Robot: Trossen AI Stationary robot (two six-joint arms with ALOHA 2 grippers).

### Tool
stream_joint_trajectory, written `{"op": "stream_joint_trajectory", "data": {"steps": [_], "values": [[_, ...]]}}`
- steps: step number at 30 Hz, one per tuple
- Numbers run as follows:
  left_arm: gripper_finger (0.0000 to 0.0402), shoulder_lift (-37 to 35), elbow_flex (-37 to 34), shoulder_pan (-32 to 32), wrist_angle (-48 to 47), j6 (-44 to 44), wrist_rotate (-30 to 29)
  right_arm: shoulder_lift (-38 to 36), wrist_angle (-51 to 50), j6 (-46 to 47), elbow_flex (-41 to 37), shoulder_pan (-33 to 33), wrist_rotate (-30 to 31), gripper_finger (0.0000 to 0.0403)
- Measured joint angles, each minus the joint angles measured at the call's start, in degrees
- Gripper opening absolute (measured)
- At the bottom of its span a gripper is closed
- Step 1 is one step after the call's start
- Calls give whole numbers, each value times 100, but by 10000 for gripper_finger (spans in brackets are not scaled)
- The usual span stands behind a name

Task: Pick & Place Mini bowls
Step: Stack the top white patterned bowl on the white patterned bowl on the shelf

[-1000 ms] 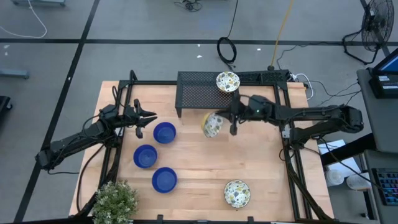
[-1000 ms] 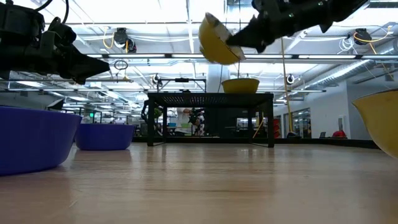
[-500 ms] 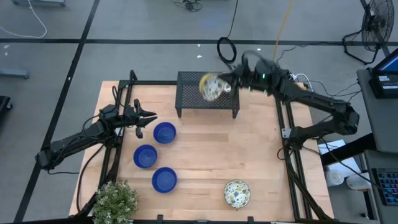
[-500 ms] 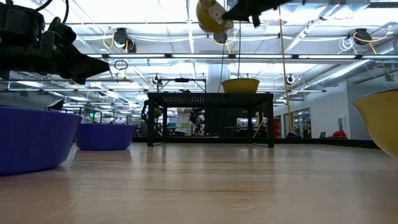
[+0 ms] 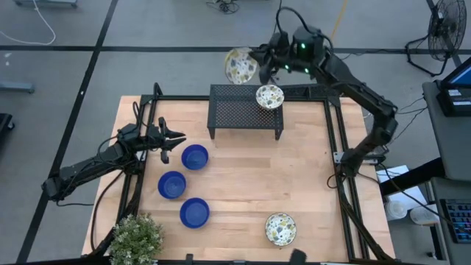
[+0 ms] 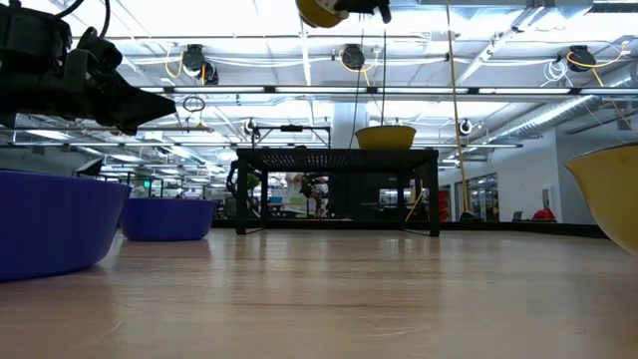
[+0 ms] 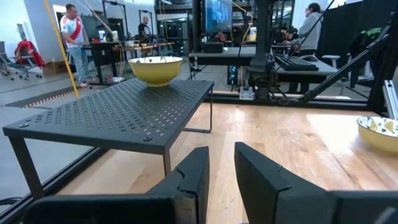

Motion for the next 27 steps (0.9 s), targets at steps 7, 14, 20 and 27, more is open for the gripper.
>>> {"op": "stream_joint_trajectory", "data": {"steps": [7, 14, 20, 27], "values": [[81, 1, 0, -1, 1, 1, 1, 530, -261, 801, 514, -474, -964, 0], [81, 1, 0, 0, -1, 0, -1, 688, -1285, 1077, 512, -1110, -1402, 0], [81, 1, 0, 0, -1, 2, 1, 721, -2420, 1076, 512, -1575, -1402, 0], [81, 2, 0, 1, -1, 0, 0, 719, -3480, 889, 275, -1813, -1397, 1]]}}
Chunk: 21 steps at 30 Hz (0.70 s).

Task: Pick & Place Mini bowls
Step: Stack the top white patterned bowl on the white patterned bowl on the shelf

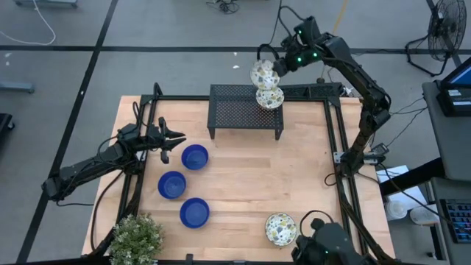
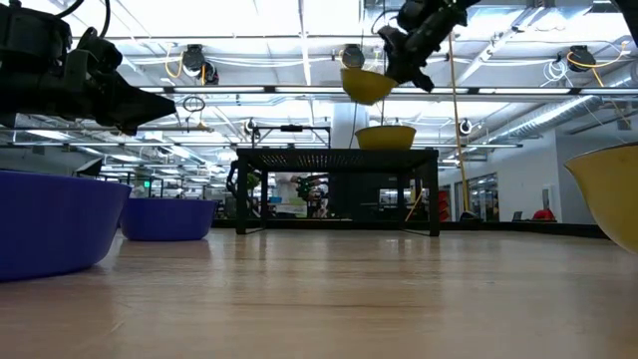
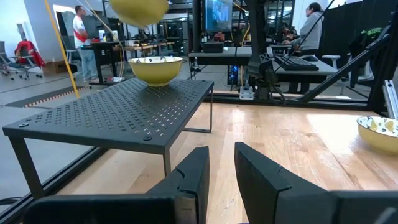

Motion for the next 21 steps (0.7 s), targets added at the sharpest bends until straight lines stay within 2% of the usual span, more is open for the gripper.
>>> {"op": "stream_joint_trajectory", "data": {"steps": [21], "values": [[81, 0, 0, -2, 0, 2, 0, -2, -277, -351, -1069, -38, 7, 0]]}}
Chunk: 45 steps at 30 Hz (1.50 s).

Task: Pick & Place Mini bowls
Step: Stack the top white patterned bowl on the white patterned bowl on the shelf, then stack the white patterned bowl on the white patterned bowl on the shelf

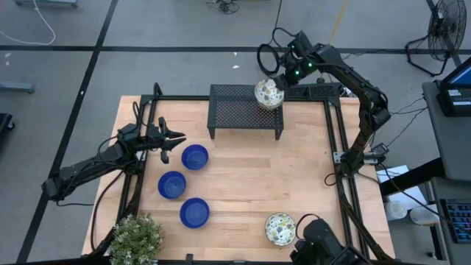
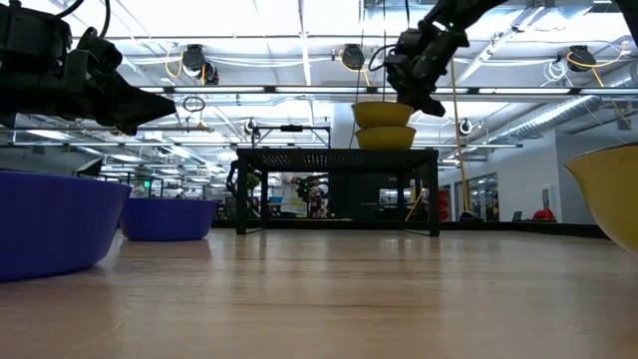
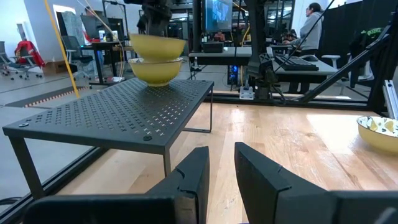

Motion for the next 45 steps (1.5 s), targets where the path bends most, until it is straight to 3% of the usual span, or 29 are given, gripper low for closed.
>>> {"op": "stream_joint_trajectory", "data": {"steps": [15, 27, 45], "values": [[81, 0, 0, 0, 0, -2, -2, 0, 25, -84, -327, -3, 460, 14], [81, 0, 0, 2, 0, -2, -2, 0, 162, -65, -331, 1, 450, 38], [81, 0, 0, 2, 0, -2, 0, -330, 1636, -65, -331, 8, 482, 81]]}}
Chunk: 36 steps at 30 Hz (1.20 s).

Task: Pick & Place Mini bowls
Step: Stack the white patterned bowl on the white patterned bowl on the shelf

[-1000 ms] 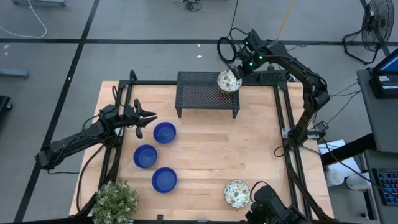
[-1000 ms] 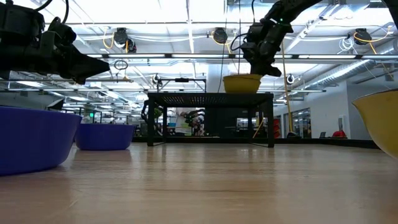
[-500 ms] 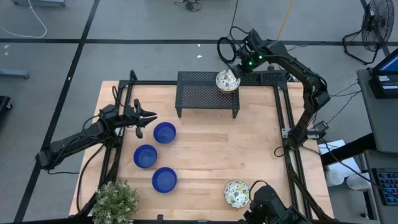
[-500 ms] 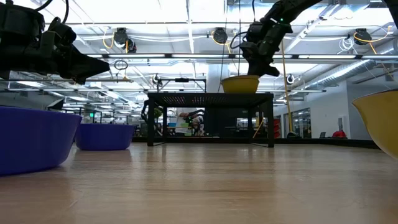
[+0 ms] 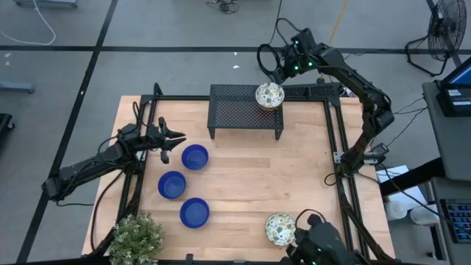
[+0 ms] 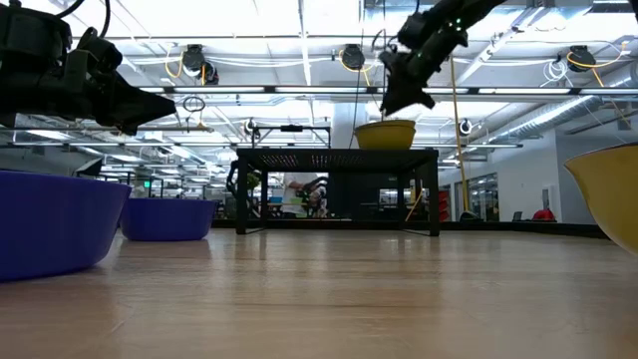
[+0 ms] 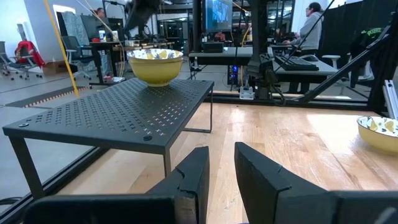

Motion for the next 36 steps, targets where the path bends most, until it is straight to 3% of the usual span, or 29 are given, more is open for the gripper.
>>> {"op": "stream_joint_trajectory", "data": {"steps": [6, 11, 16, 20, 28, 32, 36], "values": [[81, 0, 0, -2, 0, 0, -1, -637, 126, -53, 0, 203, -410, 78], [81, 0, 0, -2, 0, 0, -2, -1269, -185, -305, 0, 837, -489, 82], [81, 0, 0, -2, 0, 0, 0, -1807, -618, -308, 0, 1873, -483, 83], [81, 0, 0, 0, 0, 1, 0, -2062, -1042, -390, 0, 3129, -441, 100], [81, 0, 0, 0, 0, 0, 0, -1935, -511, -298, -583, 6241, 1341, 179], [81, 0, 0, 0, 0, 2, 0, -1674, -336, 80, -1003, 7137, 1986, 204], [81, -1, 0, -1, 0, 1, -1, -1291, -382, 819, -1281, 7592, 2402, 212]]}}
